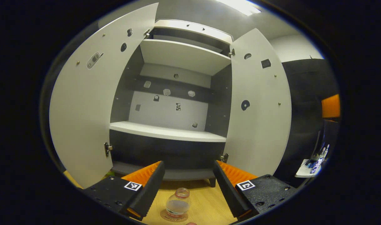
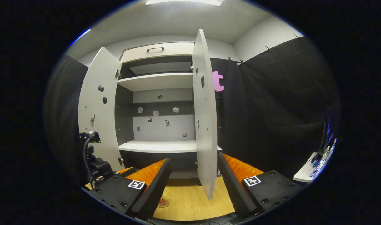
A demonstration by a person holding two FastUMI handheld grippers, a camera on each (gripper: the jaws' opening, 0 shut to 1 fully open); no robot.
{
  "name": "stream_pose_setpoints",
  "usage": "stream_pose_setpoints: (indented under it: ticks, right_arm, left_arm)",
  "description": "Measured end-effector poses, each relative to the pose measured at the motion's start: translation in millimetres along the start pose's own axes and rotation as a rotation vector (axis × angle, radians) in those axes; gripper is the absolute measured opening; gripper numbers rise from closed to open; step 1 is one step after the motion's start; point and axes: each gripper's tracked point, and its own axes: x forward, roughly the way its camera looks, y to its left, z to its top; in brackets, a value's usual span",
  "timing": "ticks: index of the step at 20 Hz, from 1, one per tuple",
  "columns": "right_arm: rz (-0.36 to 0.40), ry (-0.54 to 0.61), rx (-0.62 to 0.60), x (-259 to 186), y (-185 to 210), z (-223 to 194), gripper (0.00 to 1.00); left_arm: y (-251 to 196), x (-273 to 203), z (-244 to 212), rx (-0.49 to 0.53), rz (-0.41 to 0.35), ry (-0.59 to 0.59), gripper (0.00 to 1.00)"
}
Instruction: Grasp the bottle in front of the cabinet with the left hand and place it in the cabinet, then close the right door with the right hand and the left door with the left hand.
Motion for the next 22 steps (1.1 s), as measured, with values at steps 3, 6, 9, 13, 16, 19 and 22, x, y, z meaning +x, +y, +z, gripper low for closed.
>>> stream_pose_setpoints:
  ticks: [3, 6, 9, 13, 16, 19, 22]
  right_arm:
    - [0.005, 0.024, -0.003, -4.3, 0.2, -6.1, 0.98]
    - [0.006, 0.044, -0.006, -6.9, -3.1, -10.2, 0.98]
    - [0.001, 0.054, -0.012, -6.9, -5.6, -13.5, 0.98]
    - [-0.009, 0.071, -0.016, -6.1, -9.6, -19.2, 0.98]
    - [-0.016, 0.078, -0.013, -2.7, -11.5, -20.7, 0.98]
    - [-0.020, 0.068, -0.015, -0.2, -11.0, -18.6, 0.98]
    - [0.006, 0.082, -0.008, 5.8, -1.9, -23.9, 0.98]
  left_arm:
    - [-2.4, 6.9, -47.7, -0.008, 0.002, 0.057, 0.95]
    - [-2.7, 8.7, -96.4, -0.011, -0.003, 0.157, 0.95]
    - [9.5, 8.5, -135.9, 0.046, 0.006, 0.241, 0.95]
    - [14.6, 6.7, -176.7, 0.055, -0.008, 0.323, 0.95]
    - [21.4, 2.2, -197.0, 0.057, -0.004, 0.373, 0.96]
    - [26.4, 2.2, -198.8, 0.049, -0.006, 0.364, 0.94]
    - [30.6, -0.2, -197.1, 0.072, 0.004, 0.377, 0.75]
